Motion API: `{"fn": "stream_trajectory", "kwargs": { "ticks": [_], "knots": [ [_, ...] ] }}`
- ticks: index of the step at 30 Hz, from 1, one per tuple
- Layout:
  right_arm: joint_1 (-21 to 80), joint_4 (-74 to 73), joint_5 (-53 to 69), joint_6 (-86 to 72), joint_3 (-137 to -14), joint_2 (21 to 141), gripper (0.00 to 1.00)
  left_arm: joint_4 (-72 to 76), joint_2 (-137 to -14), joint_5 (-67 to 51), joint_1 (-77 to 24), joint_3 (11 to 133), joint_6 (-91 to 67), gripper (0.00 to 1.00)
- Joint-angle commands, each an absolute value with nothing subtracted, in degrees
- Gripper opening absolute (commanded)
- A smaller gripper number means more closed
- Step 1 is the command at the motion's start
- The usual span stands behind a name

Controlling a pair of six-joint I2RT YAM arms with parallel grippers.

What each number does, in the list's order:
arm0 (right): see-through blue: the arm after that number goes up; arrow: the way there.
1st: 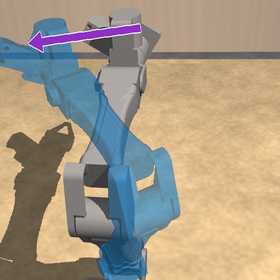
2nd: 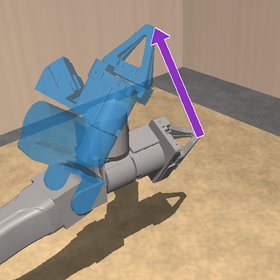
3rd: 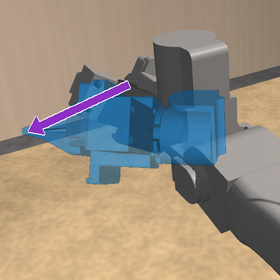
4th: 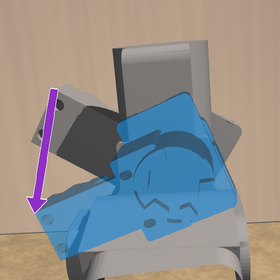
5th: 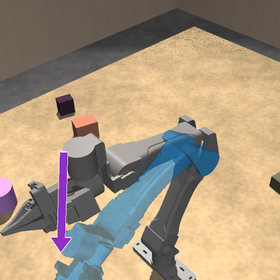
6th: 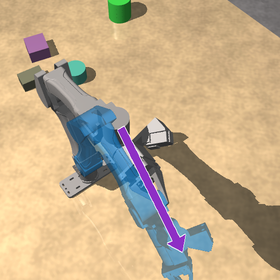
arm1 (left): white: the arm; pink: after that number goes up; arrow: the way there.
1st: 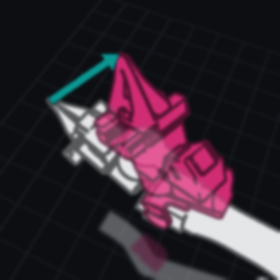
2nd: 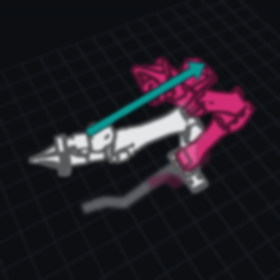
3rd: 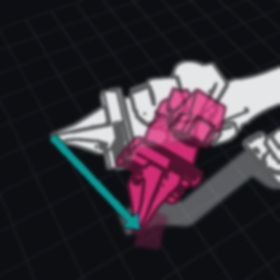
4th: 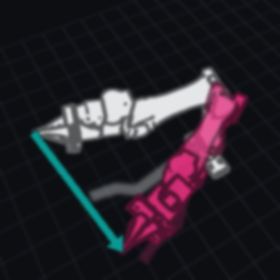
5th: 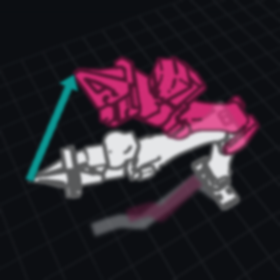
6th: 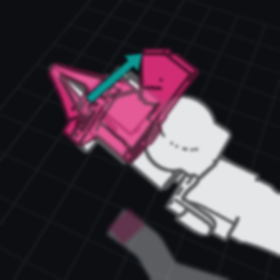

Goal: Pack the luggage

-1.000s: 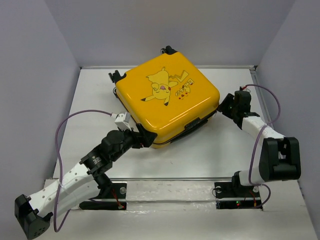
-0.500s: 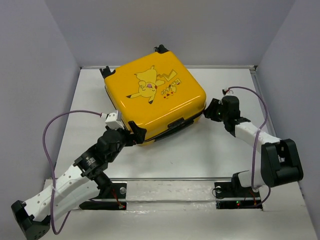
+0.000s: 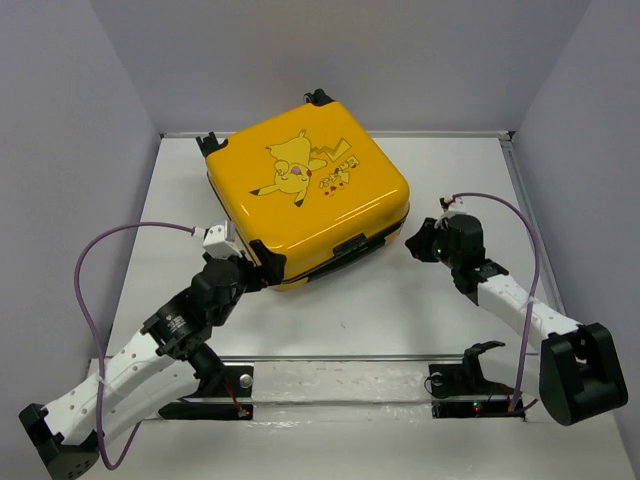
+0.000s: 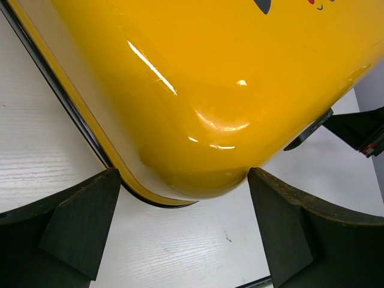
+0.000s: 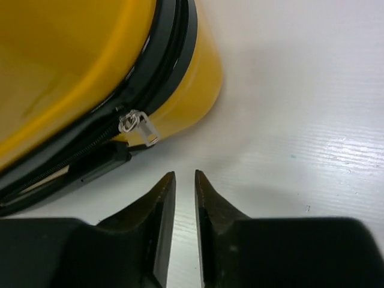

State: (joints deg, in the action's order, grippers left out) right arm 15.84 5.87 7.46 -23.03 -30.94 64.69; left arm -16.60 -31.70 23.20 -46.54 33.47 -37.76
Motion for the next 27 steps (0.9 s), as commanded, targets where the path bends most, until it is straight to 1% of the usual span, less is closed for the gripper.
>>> {"fn": "stream_trajectory", "kwargs": {
  "ticks": [1,3,4,6,11,16,19,22,24,25,27],
  "knots": [
    [16.3,17.0,11.3,-16.0,-29.5,64.1,0.31,-15.6,-32.3,25.7,-46.8,36.4,-38.2,0.99],
    [15.6,20.5,13.0,-13.2,-30.0,66.1,0.35,-15.2,-32.8,25.1,-46.8,36.5,-38.1,0.99],
    [14.9,22.8,15.4,-12.6,-30.2,67.0,0.40,-14.9,-32.9,24.7,-46.8,36.6,-38.2,0.99],
    [14.9,25.2,16.7,-9.7,-31.1,69.5,0.45,-15.0,-33.0,24.3,-46.8,36.7,-38.1,0.99],
    [13.8,26.8,20.9,-6.2,-33.0,73.3,0.49,-16.7,-33.0,25.0,-46.8,36.4,-38.3,0.99],
    [13.8,26.5,20.3,-5.2,-34.9,75.0,0.54,-18.0,-32.5,26.1,-46.8,36.7,-38.4,0.99],
    [13.8,26.4,17.7,-3.7,-35.3,74.9,0.54,-18.4,-33.0,26.4,-46.8,37.3,-38.1,0.99],
    [13.8,27.9,17.8,-2.2,-35.0,74.6,0.52,-18.1,-33.4,26.3,-46.8,37.4,-38.1,0.99],
    [13.8,29.8,19.0,-1.7,-34.1,74.6,0.48,-18.0,-33.7,26.3,-46.8,37.2,-38.1,0.99],
    [13.8,30.7,19.7,-1.5,-33.8,74.6,0.44,-17.8,-33.7,26.1,-46.8,37.1,-38.1,0.99],
    [13.8,34.4,21.6,-1.7,-33.0,74.7,0.39,-17.7,-34.0,26.0,-46.8,36.9,-38.2,0.99]
  ]
}}
